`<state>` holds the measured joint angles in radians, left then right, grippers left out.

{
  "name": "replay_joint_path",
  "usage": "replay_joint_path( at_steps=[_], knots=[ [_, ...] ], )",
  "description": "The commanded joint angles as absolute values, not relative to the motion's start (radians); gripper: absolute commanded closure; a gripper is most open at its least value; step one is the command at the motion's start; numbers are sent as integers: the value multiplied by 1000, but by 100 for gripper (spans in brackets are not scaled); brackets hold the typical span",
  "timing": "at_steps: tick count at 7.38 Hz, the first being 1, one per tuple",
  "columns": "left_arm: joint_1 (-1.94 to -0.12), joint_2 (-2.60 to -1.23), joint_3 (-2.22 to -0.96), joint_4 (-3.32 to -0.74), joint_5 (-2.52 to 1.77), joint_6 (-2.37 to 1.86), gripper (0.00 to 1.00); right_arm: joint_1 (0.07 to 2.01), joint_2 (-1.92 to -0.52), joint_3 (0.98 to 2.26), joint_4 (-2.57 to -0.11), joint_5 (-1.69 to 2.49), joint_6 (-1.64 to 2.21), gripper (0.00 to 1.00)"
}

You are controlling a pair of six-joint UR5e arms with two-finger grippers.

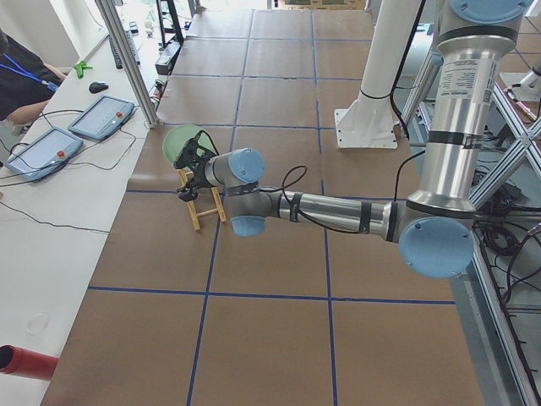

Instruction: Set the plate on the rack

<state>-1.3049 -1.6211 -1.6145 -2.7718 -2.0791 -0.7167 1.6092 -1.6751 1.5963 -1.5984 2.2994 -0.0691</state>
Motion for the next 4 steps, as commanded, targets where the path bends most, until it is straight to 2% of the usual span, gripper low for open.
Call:
replay_joint_path(
  at_steps=[1, 4],
  knots=[
    [-1334, -1542, -1744, -2543, -2109, -549, 0, 1609, -1675, 1597, -1598, 2299, -69, 0],
    [-1449, -1554, -1756, -2210, -2204, -304, 0, 1609, -1675, 1597, -1598, 2299, -69, 0]
  ],
)
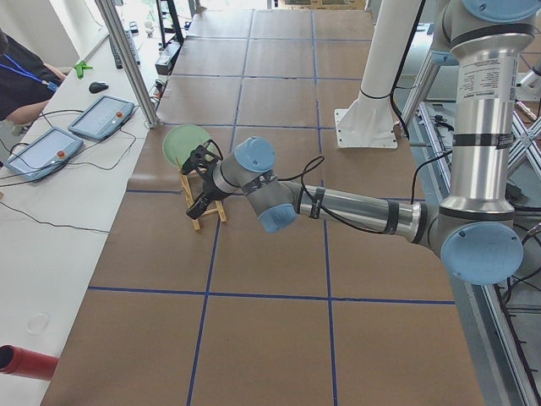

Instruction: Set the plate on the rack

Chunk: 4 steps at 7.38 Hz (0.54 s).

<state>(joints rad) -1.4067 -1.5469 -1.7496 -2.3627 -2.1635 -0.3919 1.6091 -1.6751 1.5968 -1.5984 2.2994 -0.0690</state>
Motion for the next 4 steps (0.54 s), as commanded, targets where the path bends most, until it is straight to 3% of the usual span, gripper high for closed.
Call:
replay_joint_path(
  at_steps=[1, 2, 4],
  knots=[
    [-1456, -1578, -1756, -2053, -2206, -231, 0, 1609, -1675, 1597, -1598, 2299, -71, 0],
    [-1457, -1680, -1758, -1835, -2206, -183, 0, 1609, -1675, 1595, -1598, 2299, -69, 0],
    [-1459, -1695, -1743, -1708, -2206, -179, 0, 1609, -1675, 1595, -1598, 2299, -69, 0]
  ],
)
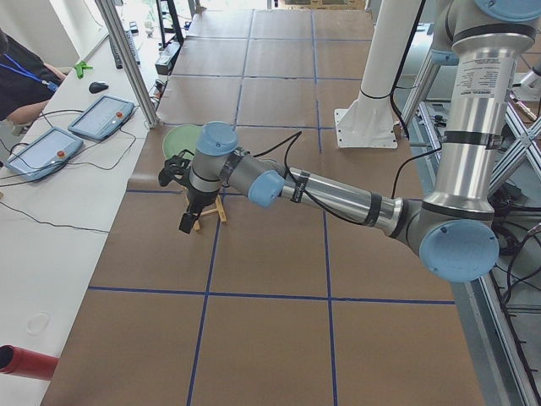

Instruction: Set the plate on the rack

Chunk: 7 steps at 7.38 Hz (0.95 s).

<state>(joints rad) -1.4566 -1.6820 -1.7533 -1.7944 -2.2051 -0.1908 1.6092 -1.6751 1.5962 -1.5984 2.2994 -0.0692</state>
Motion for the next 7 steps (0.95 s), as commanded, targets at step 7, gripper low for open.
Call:
replay_joint_path(
  at_steps=[7],
  knots=[
    [-1567, -1586, -1620, -1544, -2372, -14, 0, 1609, -1675, 1597, -1598, 2299, -69, 0]
  ],
)
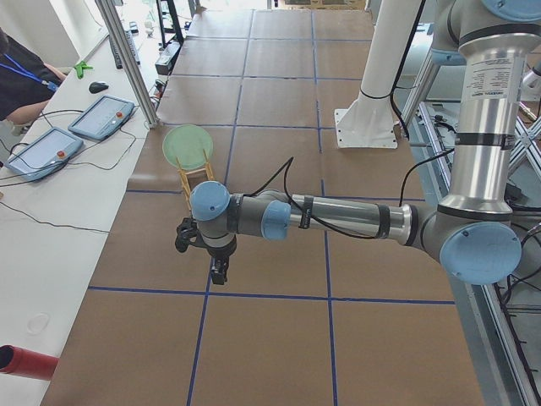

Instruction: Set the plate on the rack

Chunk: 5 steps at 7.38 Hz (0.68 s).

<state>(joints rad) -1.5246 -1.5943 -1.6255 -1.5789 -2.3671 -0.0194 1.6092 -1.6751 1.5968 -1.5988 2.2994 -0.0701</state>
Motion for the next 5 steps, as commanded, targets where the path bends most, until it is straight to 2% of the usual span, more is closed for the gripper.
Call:
replay_joint_path(
  at_steps=[1, 5],
  knots=[
    [-1636, -1551, -1634, -1507, -2372, -11, 0, 1609, -1675, 1597, -1598, 2299, -71, 0],
    [-1640, -1536, -1621, -1502, -2370, 31, 0, 1609, -1675, 1597, -1598, 2299, -69, 0]
  ],
)
